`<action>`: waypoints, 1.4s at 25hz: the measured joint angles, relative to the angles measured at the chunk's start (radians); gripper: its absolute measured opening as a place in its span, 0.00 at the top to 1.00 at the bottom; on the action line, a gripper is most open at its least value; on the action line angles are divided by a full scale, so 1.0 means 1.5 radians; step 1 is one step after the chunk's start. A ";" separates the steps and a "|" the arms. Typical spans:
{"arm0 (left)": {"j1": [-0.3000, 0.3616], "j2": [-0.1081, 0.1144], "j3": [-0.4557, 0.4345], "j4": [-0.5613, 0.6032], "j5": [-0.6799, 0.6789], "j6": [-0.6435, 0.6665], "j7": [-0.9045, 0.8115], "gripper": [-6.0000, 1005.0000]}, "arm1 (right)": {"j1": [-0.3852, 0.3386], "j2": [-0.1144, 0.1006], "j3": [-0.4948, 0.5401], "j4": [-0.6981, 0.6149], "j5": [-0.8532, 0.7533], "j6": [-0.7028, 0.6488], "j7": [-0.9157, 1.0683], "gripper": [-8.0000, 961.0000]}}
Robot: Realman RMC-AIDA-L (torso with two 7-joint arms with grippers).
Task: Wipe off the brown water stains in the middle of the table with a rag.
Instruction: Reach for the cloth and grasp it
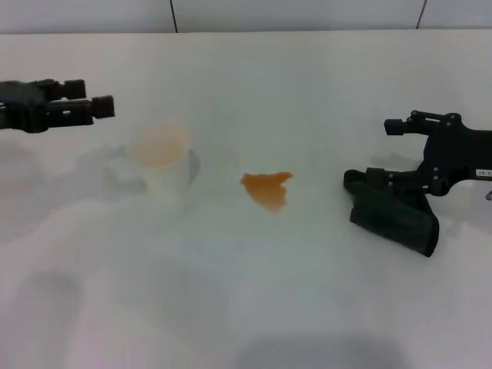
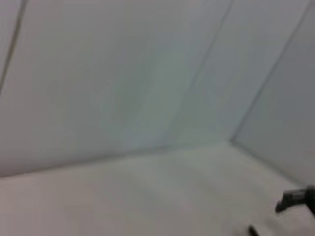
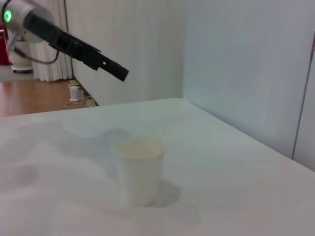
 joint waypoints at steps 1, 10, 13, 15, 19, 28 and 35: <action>-0.029 0.005 0.000 -0.013 0.047 0.000 -0.006 0.11 | -0.001 0.000 0.001 0.000 0.000 0.000 0.000 0.10; -0.205 0.021 0.001 -0.043 0.330 -0.034 0.028 0.11 | 0.002 0.000 -0.003 -0.001 0.000 -0.002 0.002 0.10; -0.223 0.017 0.001 -0.057 0.340 -0.037 0.036 0.11 | 0.003 0.000 -0.004 -0.006 0.000 -0.007 0.007 0.10; -0.229 0.015 0.002 -0.065 0.339 -0.045 0.038 0.11 | 0.005 0.000 -0.011 -0.019 -0.002 -0.014 0.021 0.10; -0.235 0.005 0.002 -0.067 0.335 -0.062 0.044 0.11 | 0.006 -0.002 -0.049 -0.082 -0.028 -0.021 0.092 0.10; -0.240 -0.019 0.002 -0.067 0.318 -0.095 0.064 0.11 | 0.007 0.000 -0.161 -0.274 -0.212 0.000 0.325 0.10; -0.254 -0.030 0.002 -0.069 0.299 -0.098 0.068 0.11 | 0.055 -0.001 -0.205 -0.350 -0.346 -0.002 0.513 0.10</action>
